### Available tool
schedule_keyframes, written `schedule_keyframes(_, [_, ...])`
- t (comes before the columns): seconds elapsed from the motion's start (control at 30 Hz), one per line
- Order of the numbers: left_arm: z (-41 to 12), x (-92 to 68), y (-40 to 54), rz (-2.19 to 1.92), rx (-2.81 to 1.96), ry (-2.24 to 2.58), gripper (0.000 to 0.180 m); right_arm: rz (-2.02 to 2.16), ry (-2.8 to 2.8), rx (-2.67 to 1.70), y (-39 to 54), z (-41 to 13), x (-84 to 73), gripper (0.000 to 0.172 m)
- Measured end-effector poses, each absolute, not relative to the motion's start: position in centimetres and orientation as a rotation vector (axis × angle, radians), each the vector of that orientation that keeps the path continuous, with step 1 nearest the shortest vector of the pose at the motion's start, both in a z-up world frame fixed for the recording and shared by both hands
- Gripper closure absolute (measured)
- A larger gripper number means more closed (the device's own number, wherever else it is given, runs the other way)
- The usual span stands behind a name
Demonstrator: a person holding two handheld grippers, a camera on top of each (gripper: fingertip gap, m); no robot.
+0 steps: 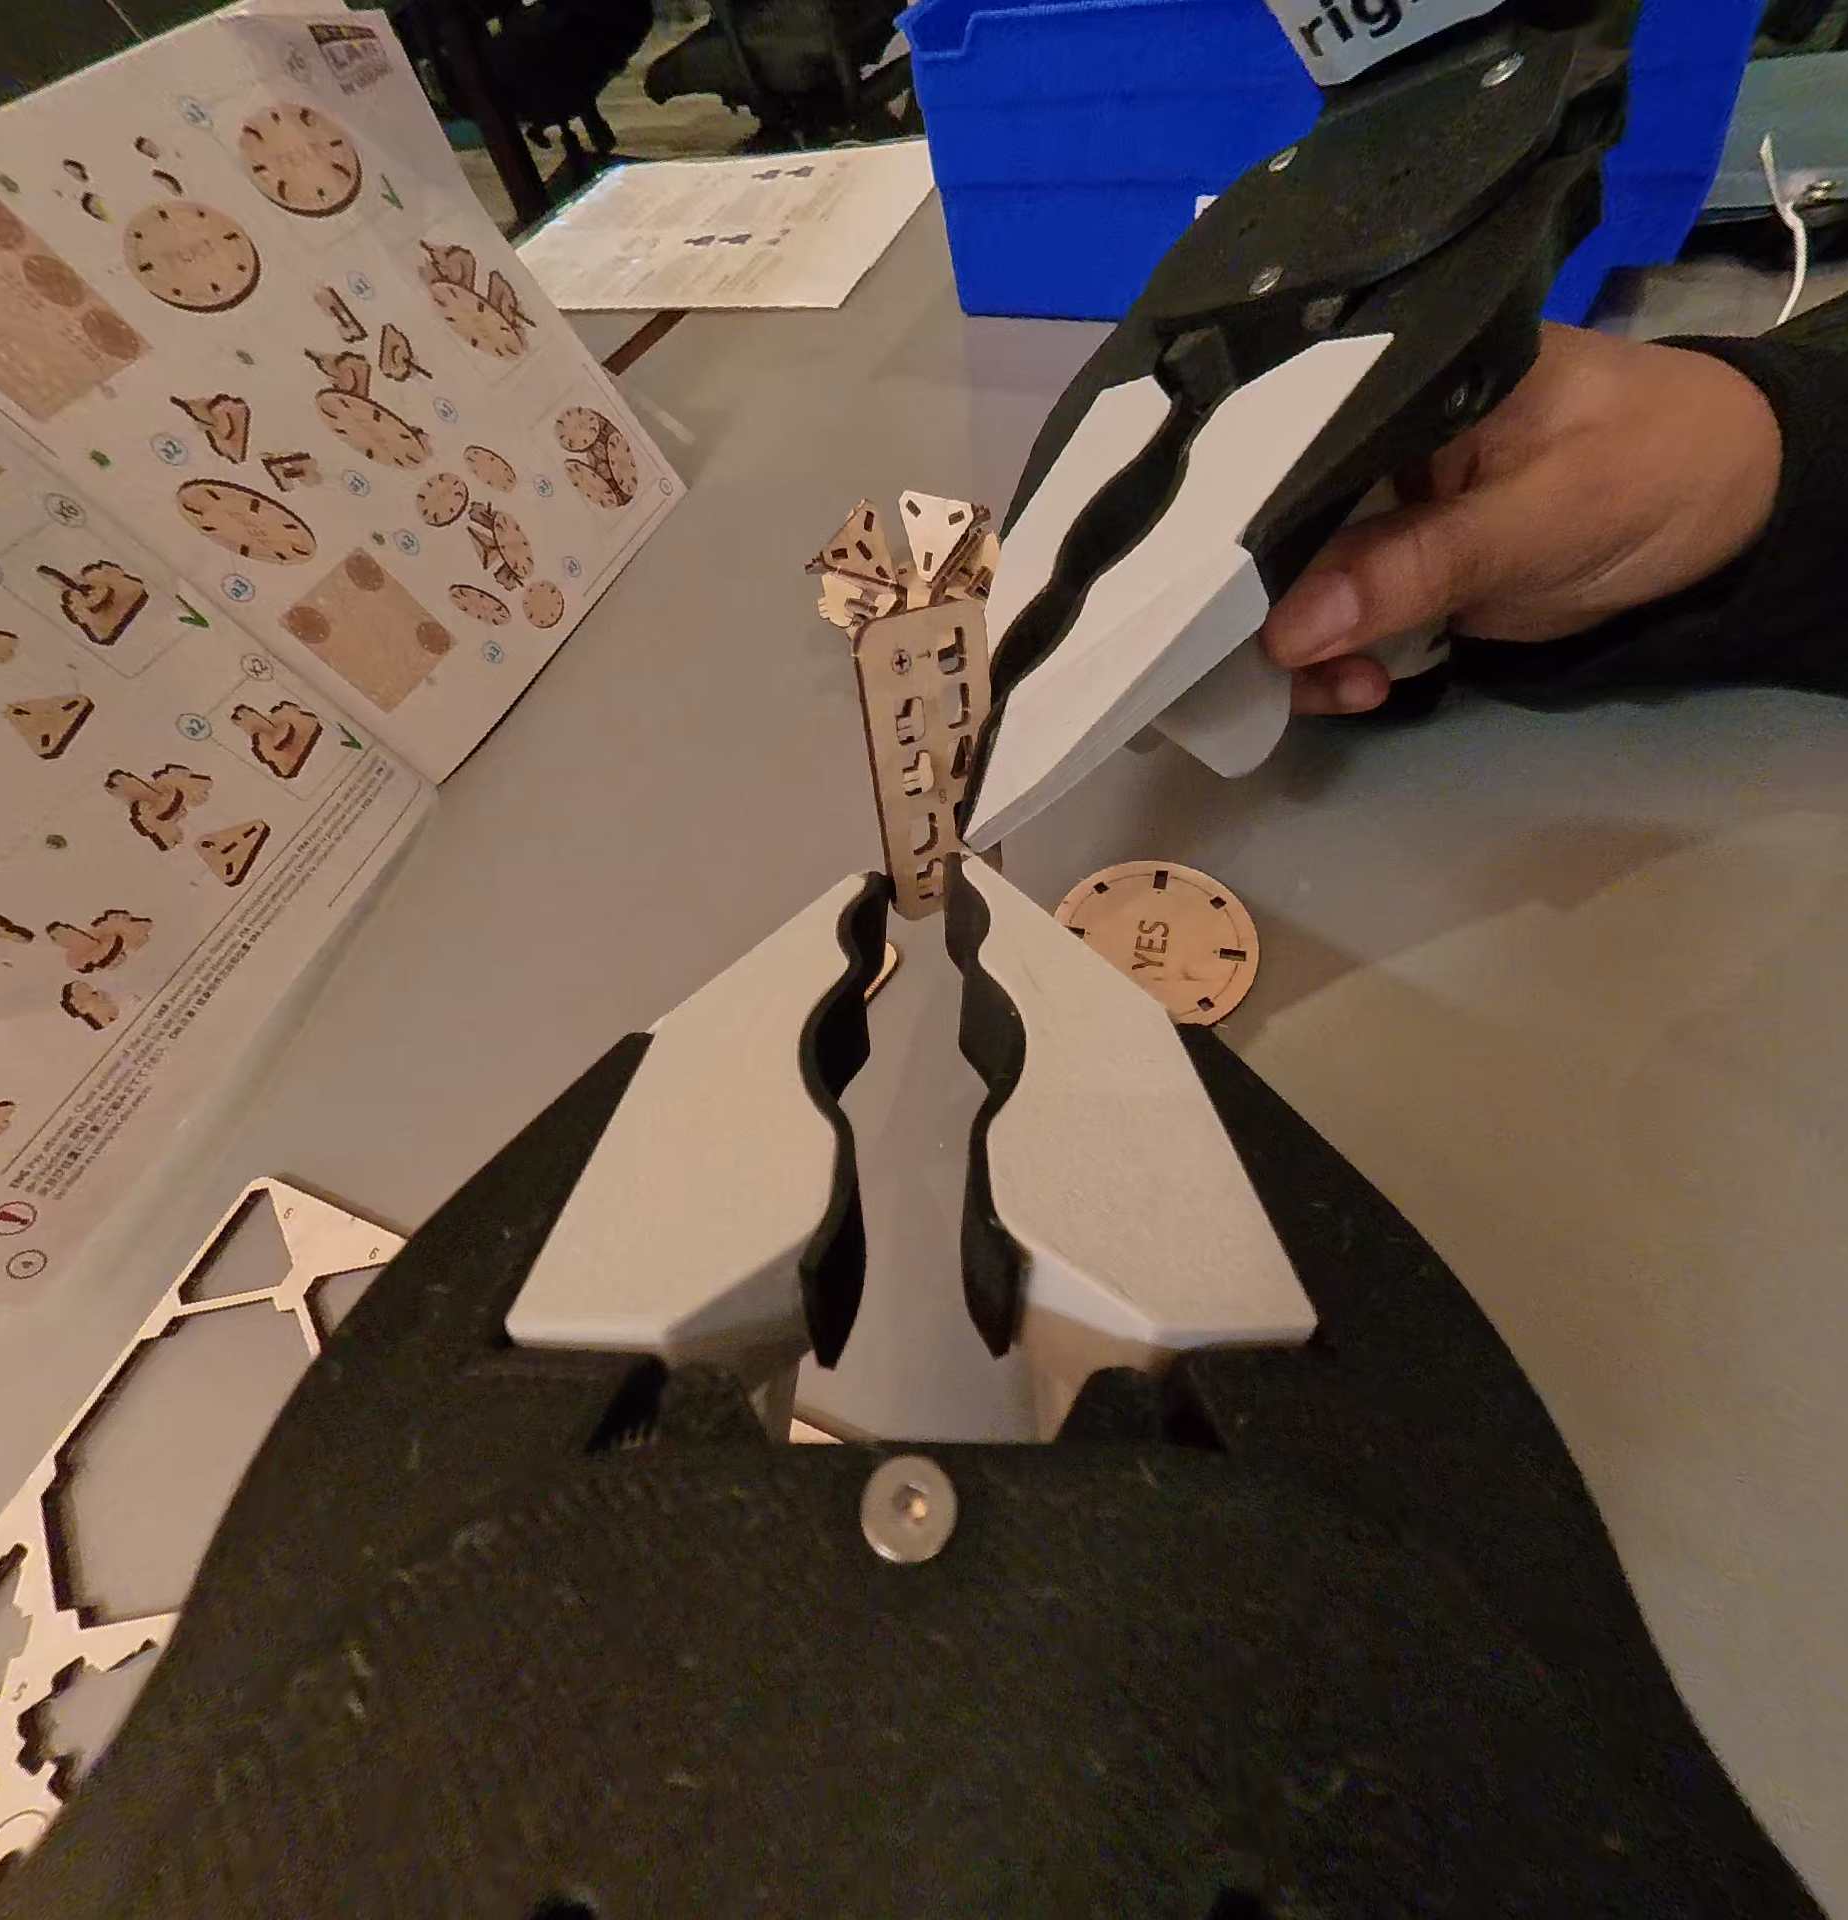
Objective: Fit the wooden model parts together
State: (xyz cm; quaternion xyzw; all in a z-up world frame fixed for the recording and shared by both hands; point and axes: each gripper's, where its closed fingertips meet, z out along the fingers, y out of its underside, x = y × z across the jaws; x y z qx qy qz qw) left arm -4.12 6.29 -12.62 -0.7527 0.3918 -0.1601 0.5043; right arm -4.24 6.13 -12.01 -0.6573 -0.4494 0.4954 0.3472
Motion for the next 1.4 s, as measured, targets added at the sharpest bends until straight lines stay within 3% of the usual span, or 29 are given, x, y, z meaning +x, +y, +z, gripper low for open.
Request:
schedule_keyframes(0.63, [-12.0,-4.2,5.7,-0.487,-1.839,0.936,0.179,1.255,-1.197,-1.679,6.0,-11.6,-4.1,0.170])
schedule_keyframes(0.8, [-12.0,-4.3,5.8,-0.550,-1.849,0.914,0.178,1.309,-1.182,-1.688,5.8,-11.7,-4.2,0.171])
schedule_keyframes(0.87, [-12.2,-4.2,5.8,-0.578,-1.845,0.917,0.167,1.333,-1.176,-1.674,5.9,-11.4,-4.1,0.171])
schedule_keyframes(1.0, [-12.9,-2.9,4.7,-0.797,-1.861,0.931,0.156,1.417,-1.178,-1.669,5.9,-10.9,-3.5,0.171])
schedule_keyframes(1.17, [-10.1,-1.9,3.3,-1.191,-1.734,0.823,0.161,1.694,-1.169,-1.616,4.7,-9.2,-2.8,0.171])
schedule_keyframes(1.4, [-7.6,-2.9,3.2,-1.466,-1.625,0.682,0.173,1.708,-1.224,-1.590,4.0,-9.1,-2.8,0.171])
